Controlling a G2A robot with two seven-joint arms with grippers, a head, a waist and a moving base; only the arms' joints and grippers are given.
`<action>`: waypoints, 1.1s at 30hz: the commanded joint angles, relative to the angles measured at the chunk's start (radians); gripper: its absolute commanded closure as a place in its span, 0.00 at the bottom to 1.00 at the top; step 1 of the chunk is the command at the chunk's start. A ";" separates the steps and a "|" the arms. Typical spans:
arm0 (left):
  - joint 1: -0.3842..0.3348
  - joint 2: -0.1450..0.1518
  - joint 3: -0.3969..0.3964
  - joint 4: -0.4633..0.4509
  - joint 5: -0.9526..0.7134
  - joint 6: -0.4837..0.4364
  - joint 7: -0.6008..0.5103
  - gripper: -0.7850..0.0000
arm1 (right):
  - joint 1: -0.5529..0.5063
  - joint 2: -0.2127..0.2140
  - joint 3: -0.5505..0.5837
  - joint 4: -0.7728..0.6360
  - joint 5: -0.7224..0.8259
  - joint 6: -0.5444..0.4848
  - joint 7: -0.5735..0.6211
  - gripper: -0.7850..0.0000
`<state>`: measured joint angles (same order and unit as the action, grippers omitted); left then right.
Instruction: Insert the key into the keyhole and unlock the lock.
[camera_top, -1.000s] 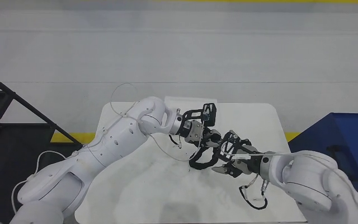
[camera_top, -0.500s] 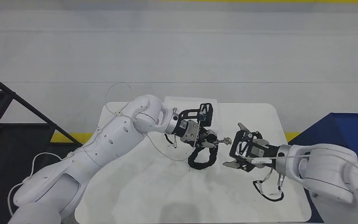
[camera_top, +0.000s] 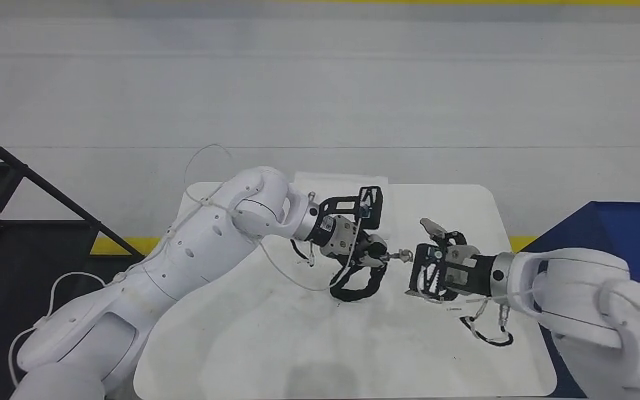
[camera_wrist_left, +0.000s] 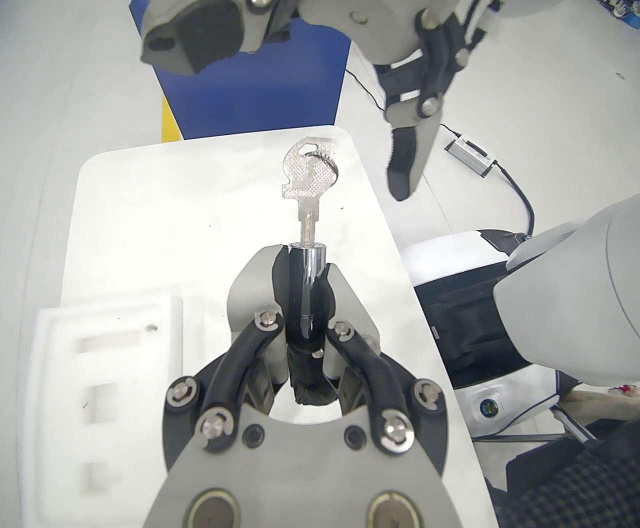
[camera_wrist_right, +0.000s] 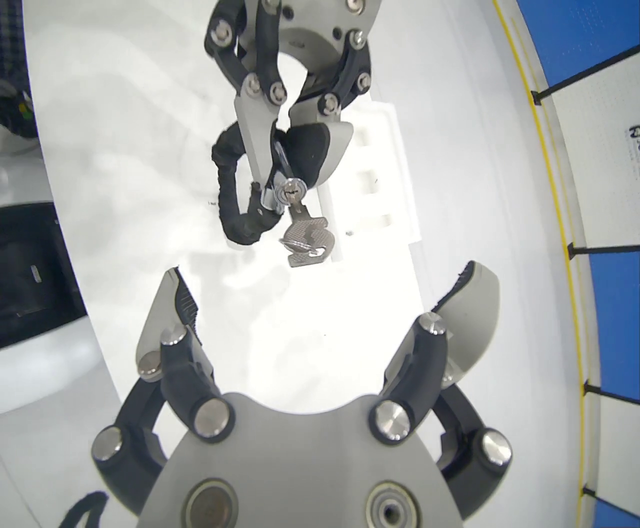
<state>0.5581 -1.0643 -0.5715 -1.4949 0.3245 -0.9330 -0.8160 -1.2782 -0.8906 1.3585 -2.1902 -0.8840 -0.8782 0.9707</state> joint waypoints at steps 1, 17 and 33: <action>-0.009 -0.004 0.009 0.001 -0.016 0.010 -0.014 1.00 | 0.017 0.003 0.005 0.038 -0.036 -0.071 -0.100 0.04; -0.036 -0.022 0.033 0.026 -0.046 0.019 -0.041 1.00 | -0.015 0.043 -0.030 0.010 -0.425 -0.134 -0.494 0.67; -0.039 -0.026 0.037 0.034 -0.072 0.006 -0.059 1.00 | -0.109 0.071 0.045 -0.022 -0.587 -0.132 -0.685 0.73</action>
<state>0.5196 -1.0906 -0.5344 -1.4605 0.2530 -0.9270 -0.8745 -1.3849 -0.8203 1.4002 -2.2113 -1.4687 -1.0098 0.2910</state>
